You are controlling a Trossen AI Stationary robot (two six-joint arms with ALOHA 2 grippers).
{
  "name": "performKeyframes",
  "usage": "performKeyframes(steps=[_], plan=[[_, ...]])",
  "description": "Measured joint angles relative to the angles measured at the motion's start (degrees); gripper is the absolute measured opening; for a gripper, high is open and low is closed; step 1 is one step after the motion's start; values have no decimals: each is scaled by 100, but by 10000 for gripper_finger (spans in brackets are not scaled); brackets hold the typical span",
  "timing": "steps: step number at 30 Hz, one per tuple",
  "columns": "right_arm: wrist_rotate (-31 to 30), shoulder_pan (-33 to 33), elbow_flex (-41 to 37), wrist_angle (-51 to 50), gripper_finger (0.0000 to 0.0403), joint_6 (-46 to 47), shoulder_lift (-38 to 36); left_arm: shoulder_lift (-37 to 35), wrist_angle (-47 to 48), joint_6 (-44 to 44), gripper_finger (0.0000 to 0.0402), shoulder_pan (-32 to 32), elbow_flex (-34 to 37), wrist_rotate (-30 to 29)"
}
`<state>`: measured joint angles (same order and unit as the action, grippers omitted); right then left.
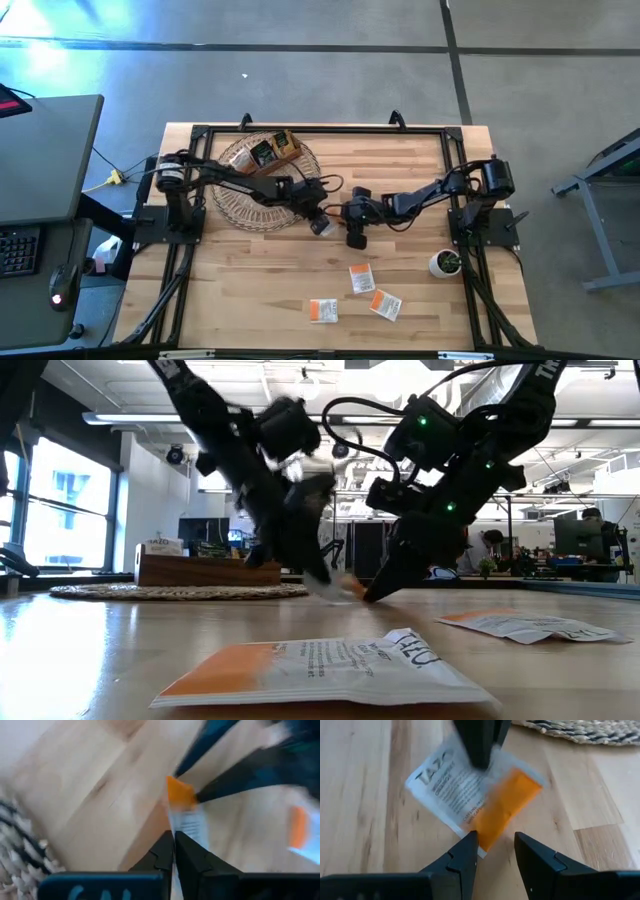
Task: Pick & Place Tea
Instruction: Put the orange tea bag into the left section of the wooden organizer
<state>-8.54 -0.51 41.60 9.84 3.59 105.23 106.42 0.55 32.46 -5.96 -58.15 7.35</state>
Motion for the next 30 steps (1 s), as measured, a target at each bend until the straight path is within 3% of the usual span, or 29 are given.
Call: performKeyframes(steps=[3,6,8,11,14,18,25,30], plan=[[82,-7,-39,-194,129,-145,-330,-277,381,-240,3,-19,-61,3],[133,-11,-80,-692,129,-383,-866,-608,1753,-569,3,-56,-420,-154],[138,-9,-68,-934,129,-530,-1281,-835,2952,-914,1,-80,-977,-627],[-141,-10,-53,-1477,129,-558,-1910,-989,5519,-1296,1,-81,-1907,-1603],[-394,-5,-61,-1949,129,-535,-2432,-989,7212,-1621,1,-136,-2852,-2560],[-516,-7,-48,-2243,129,-385,-3055,-984,8896,-2155,1,-441,-3551,-2784],[-494,-7,-39,-2462,129,-231,-3412,-993,8906,-3099,0,-1643,-3414,-2674],[-479,-5,-39,-2567,129,-236,-3414,-494,8924,-3376,0,-2358,-3170,-2622]])
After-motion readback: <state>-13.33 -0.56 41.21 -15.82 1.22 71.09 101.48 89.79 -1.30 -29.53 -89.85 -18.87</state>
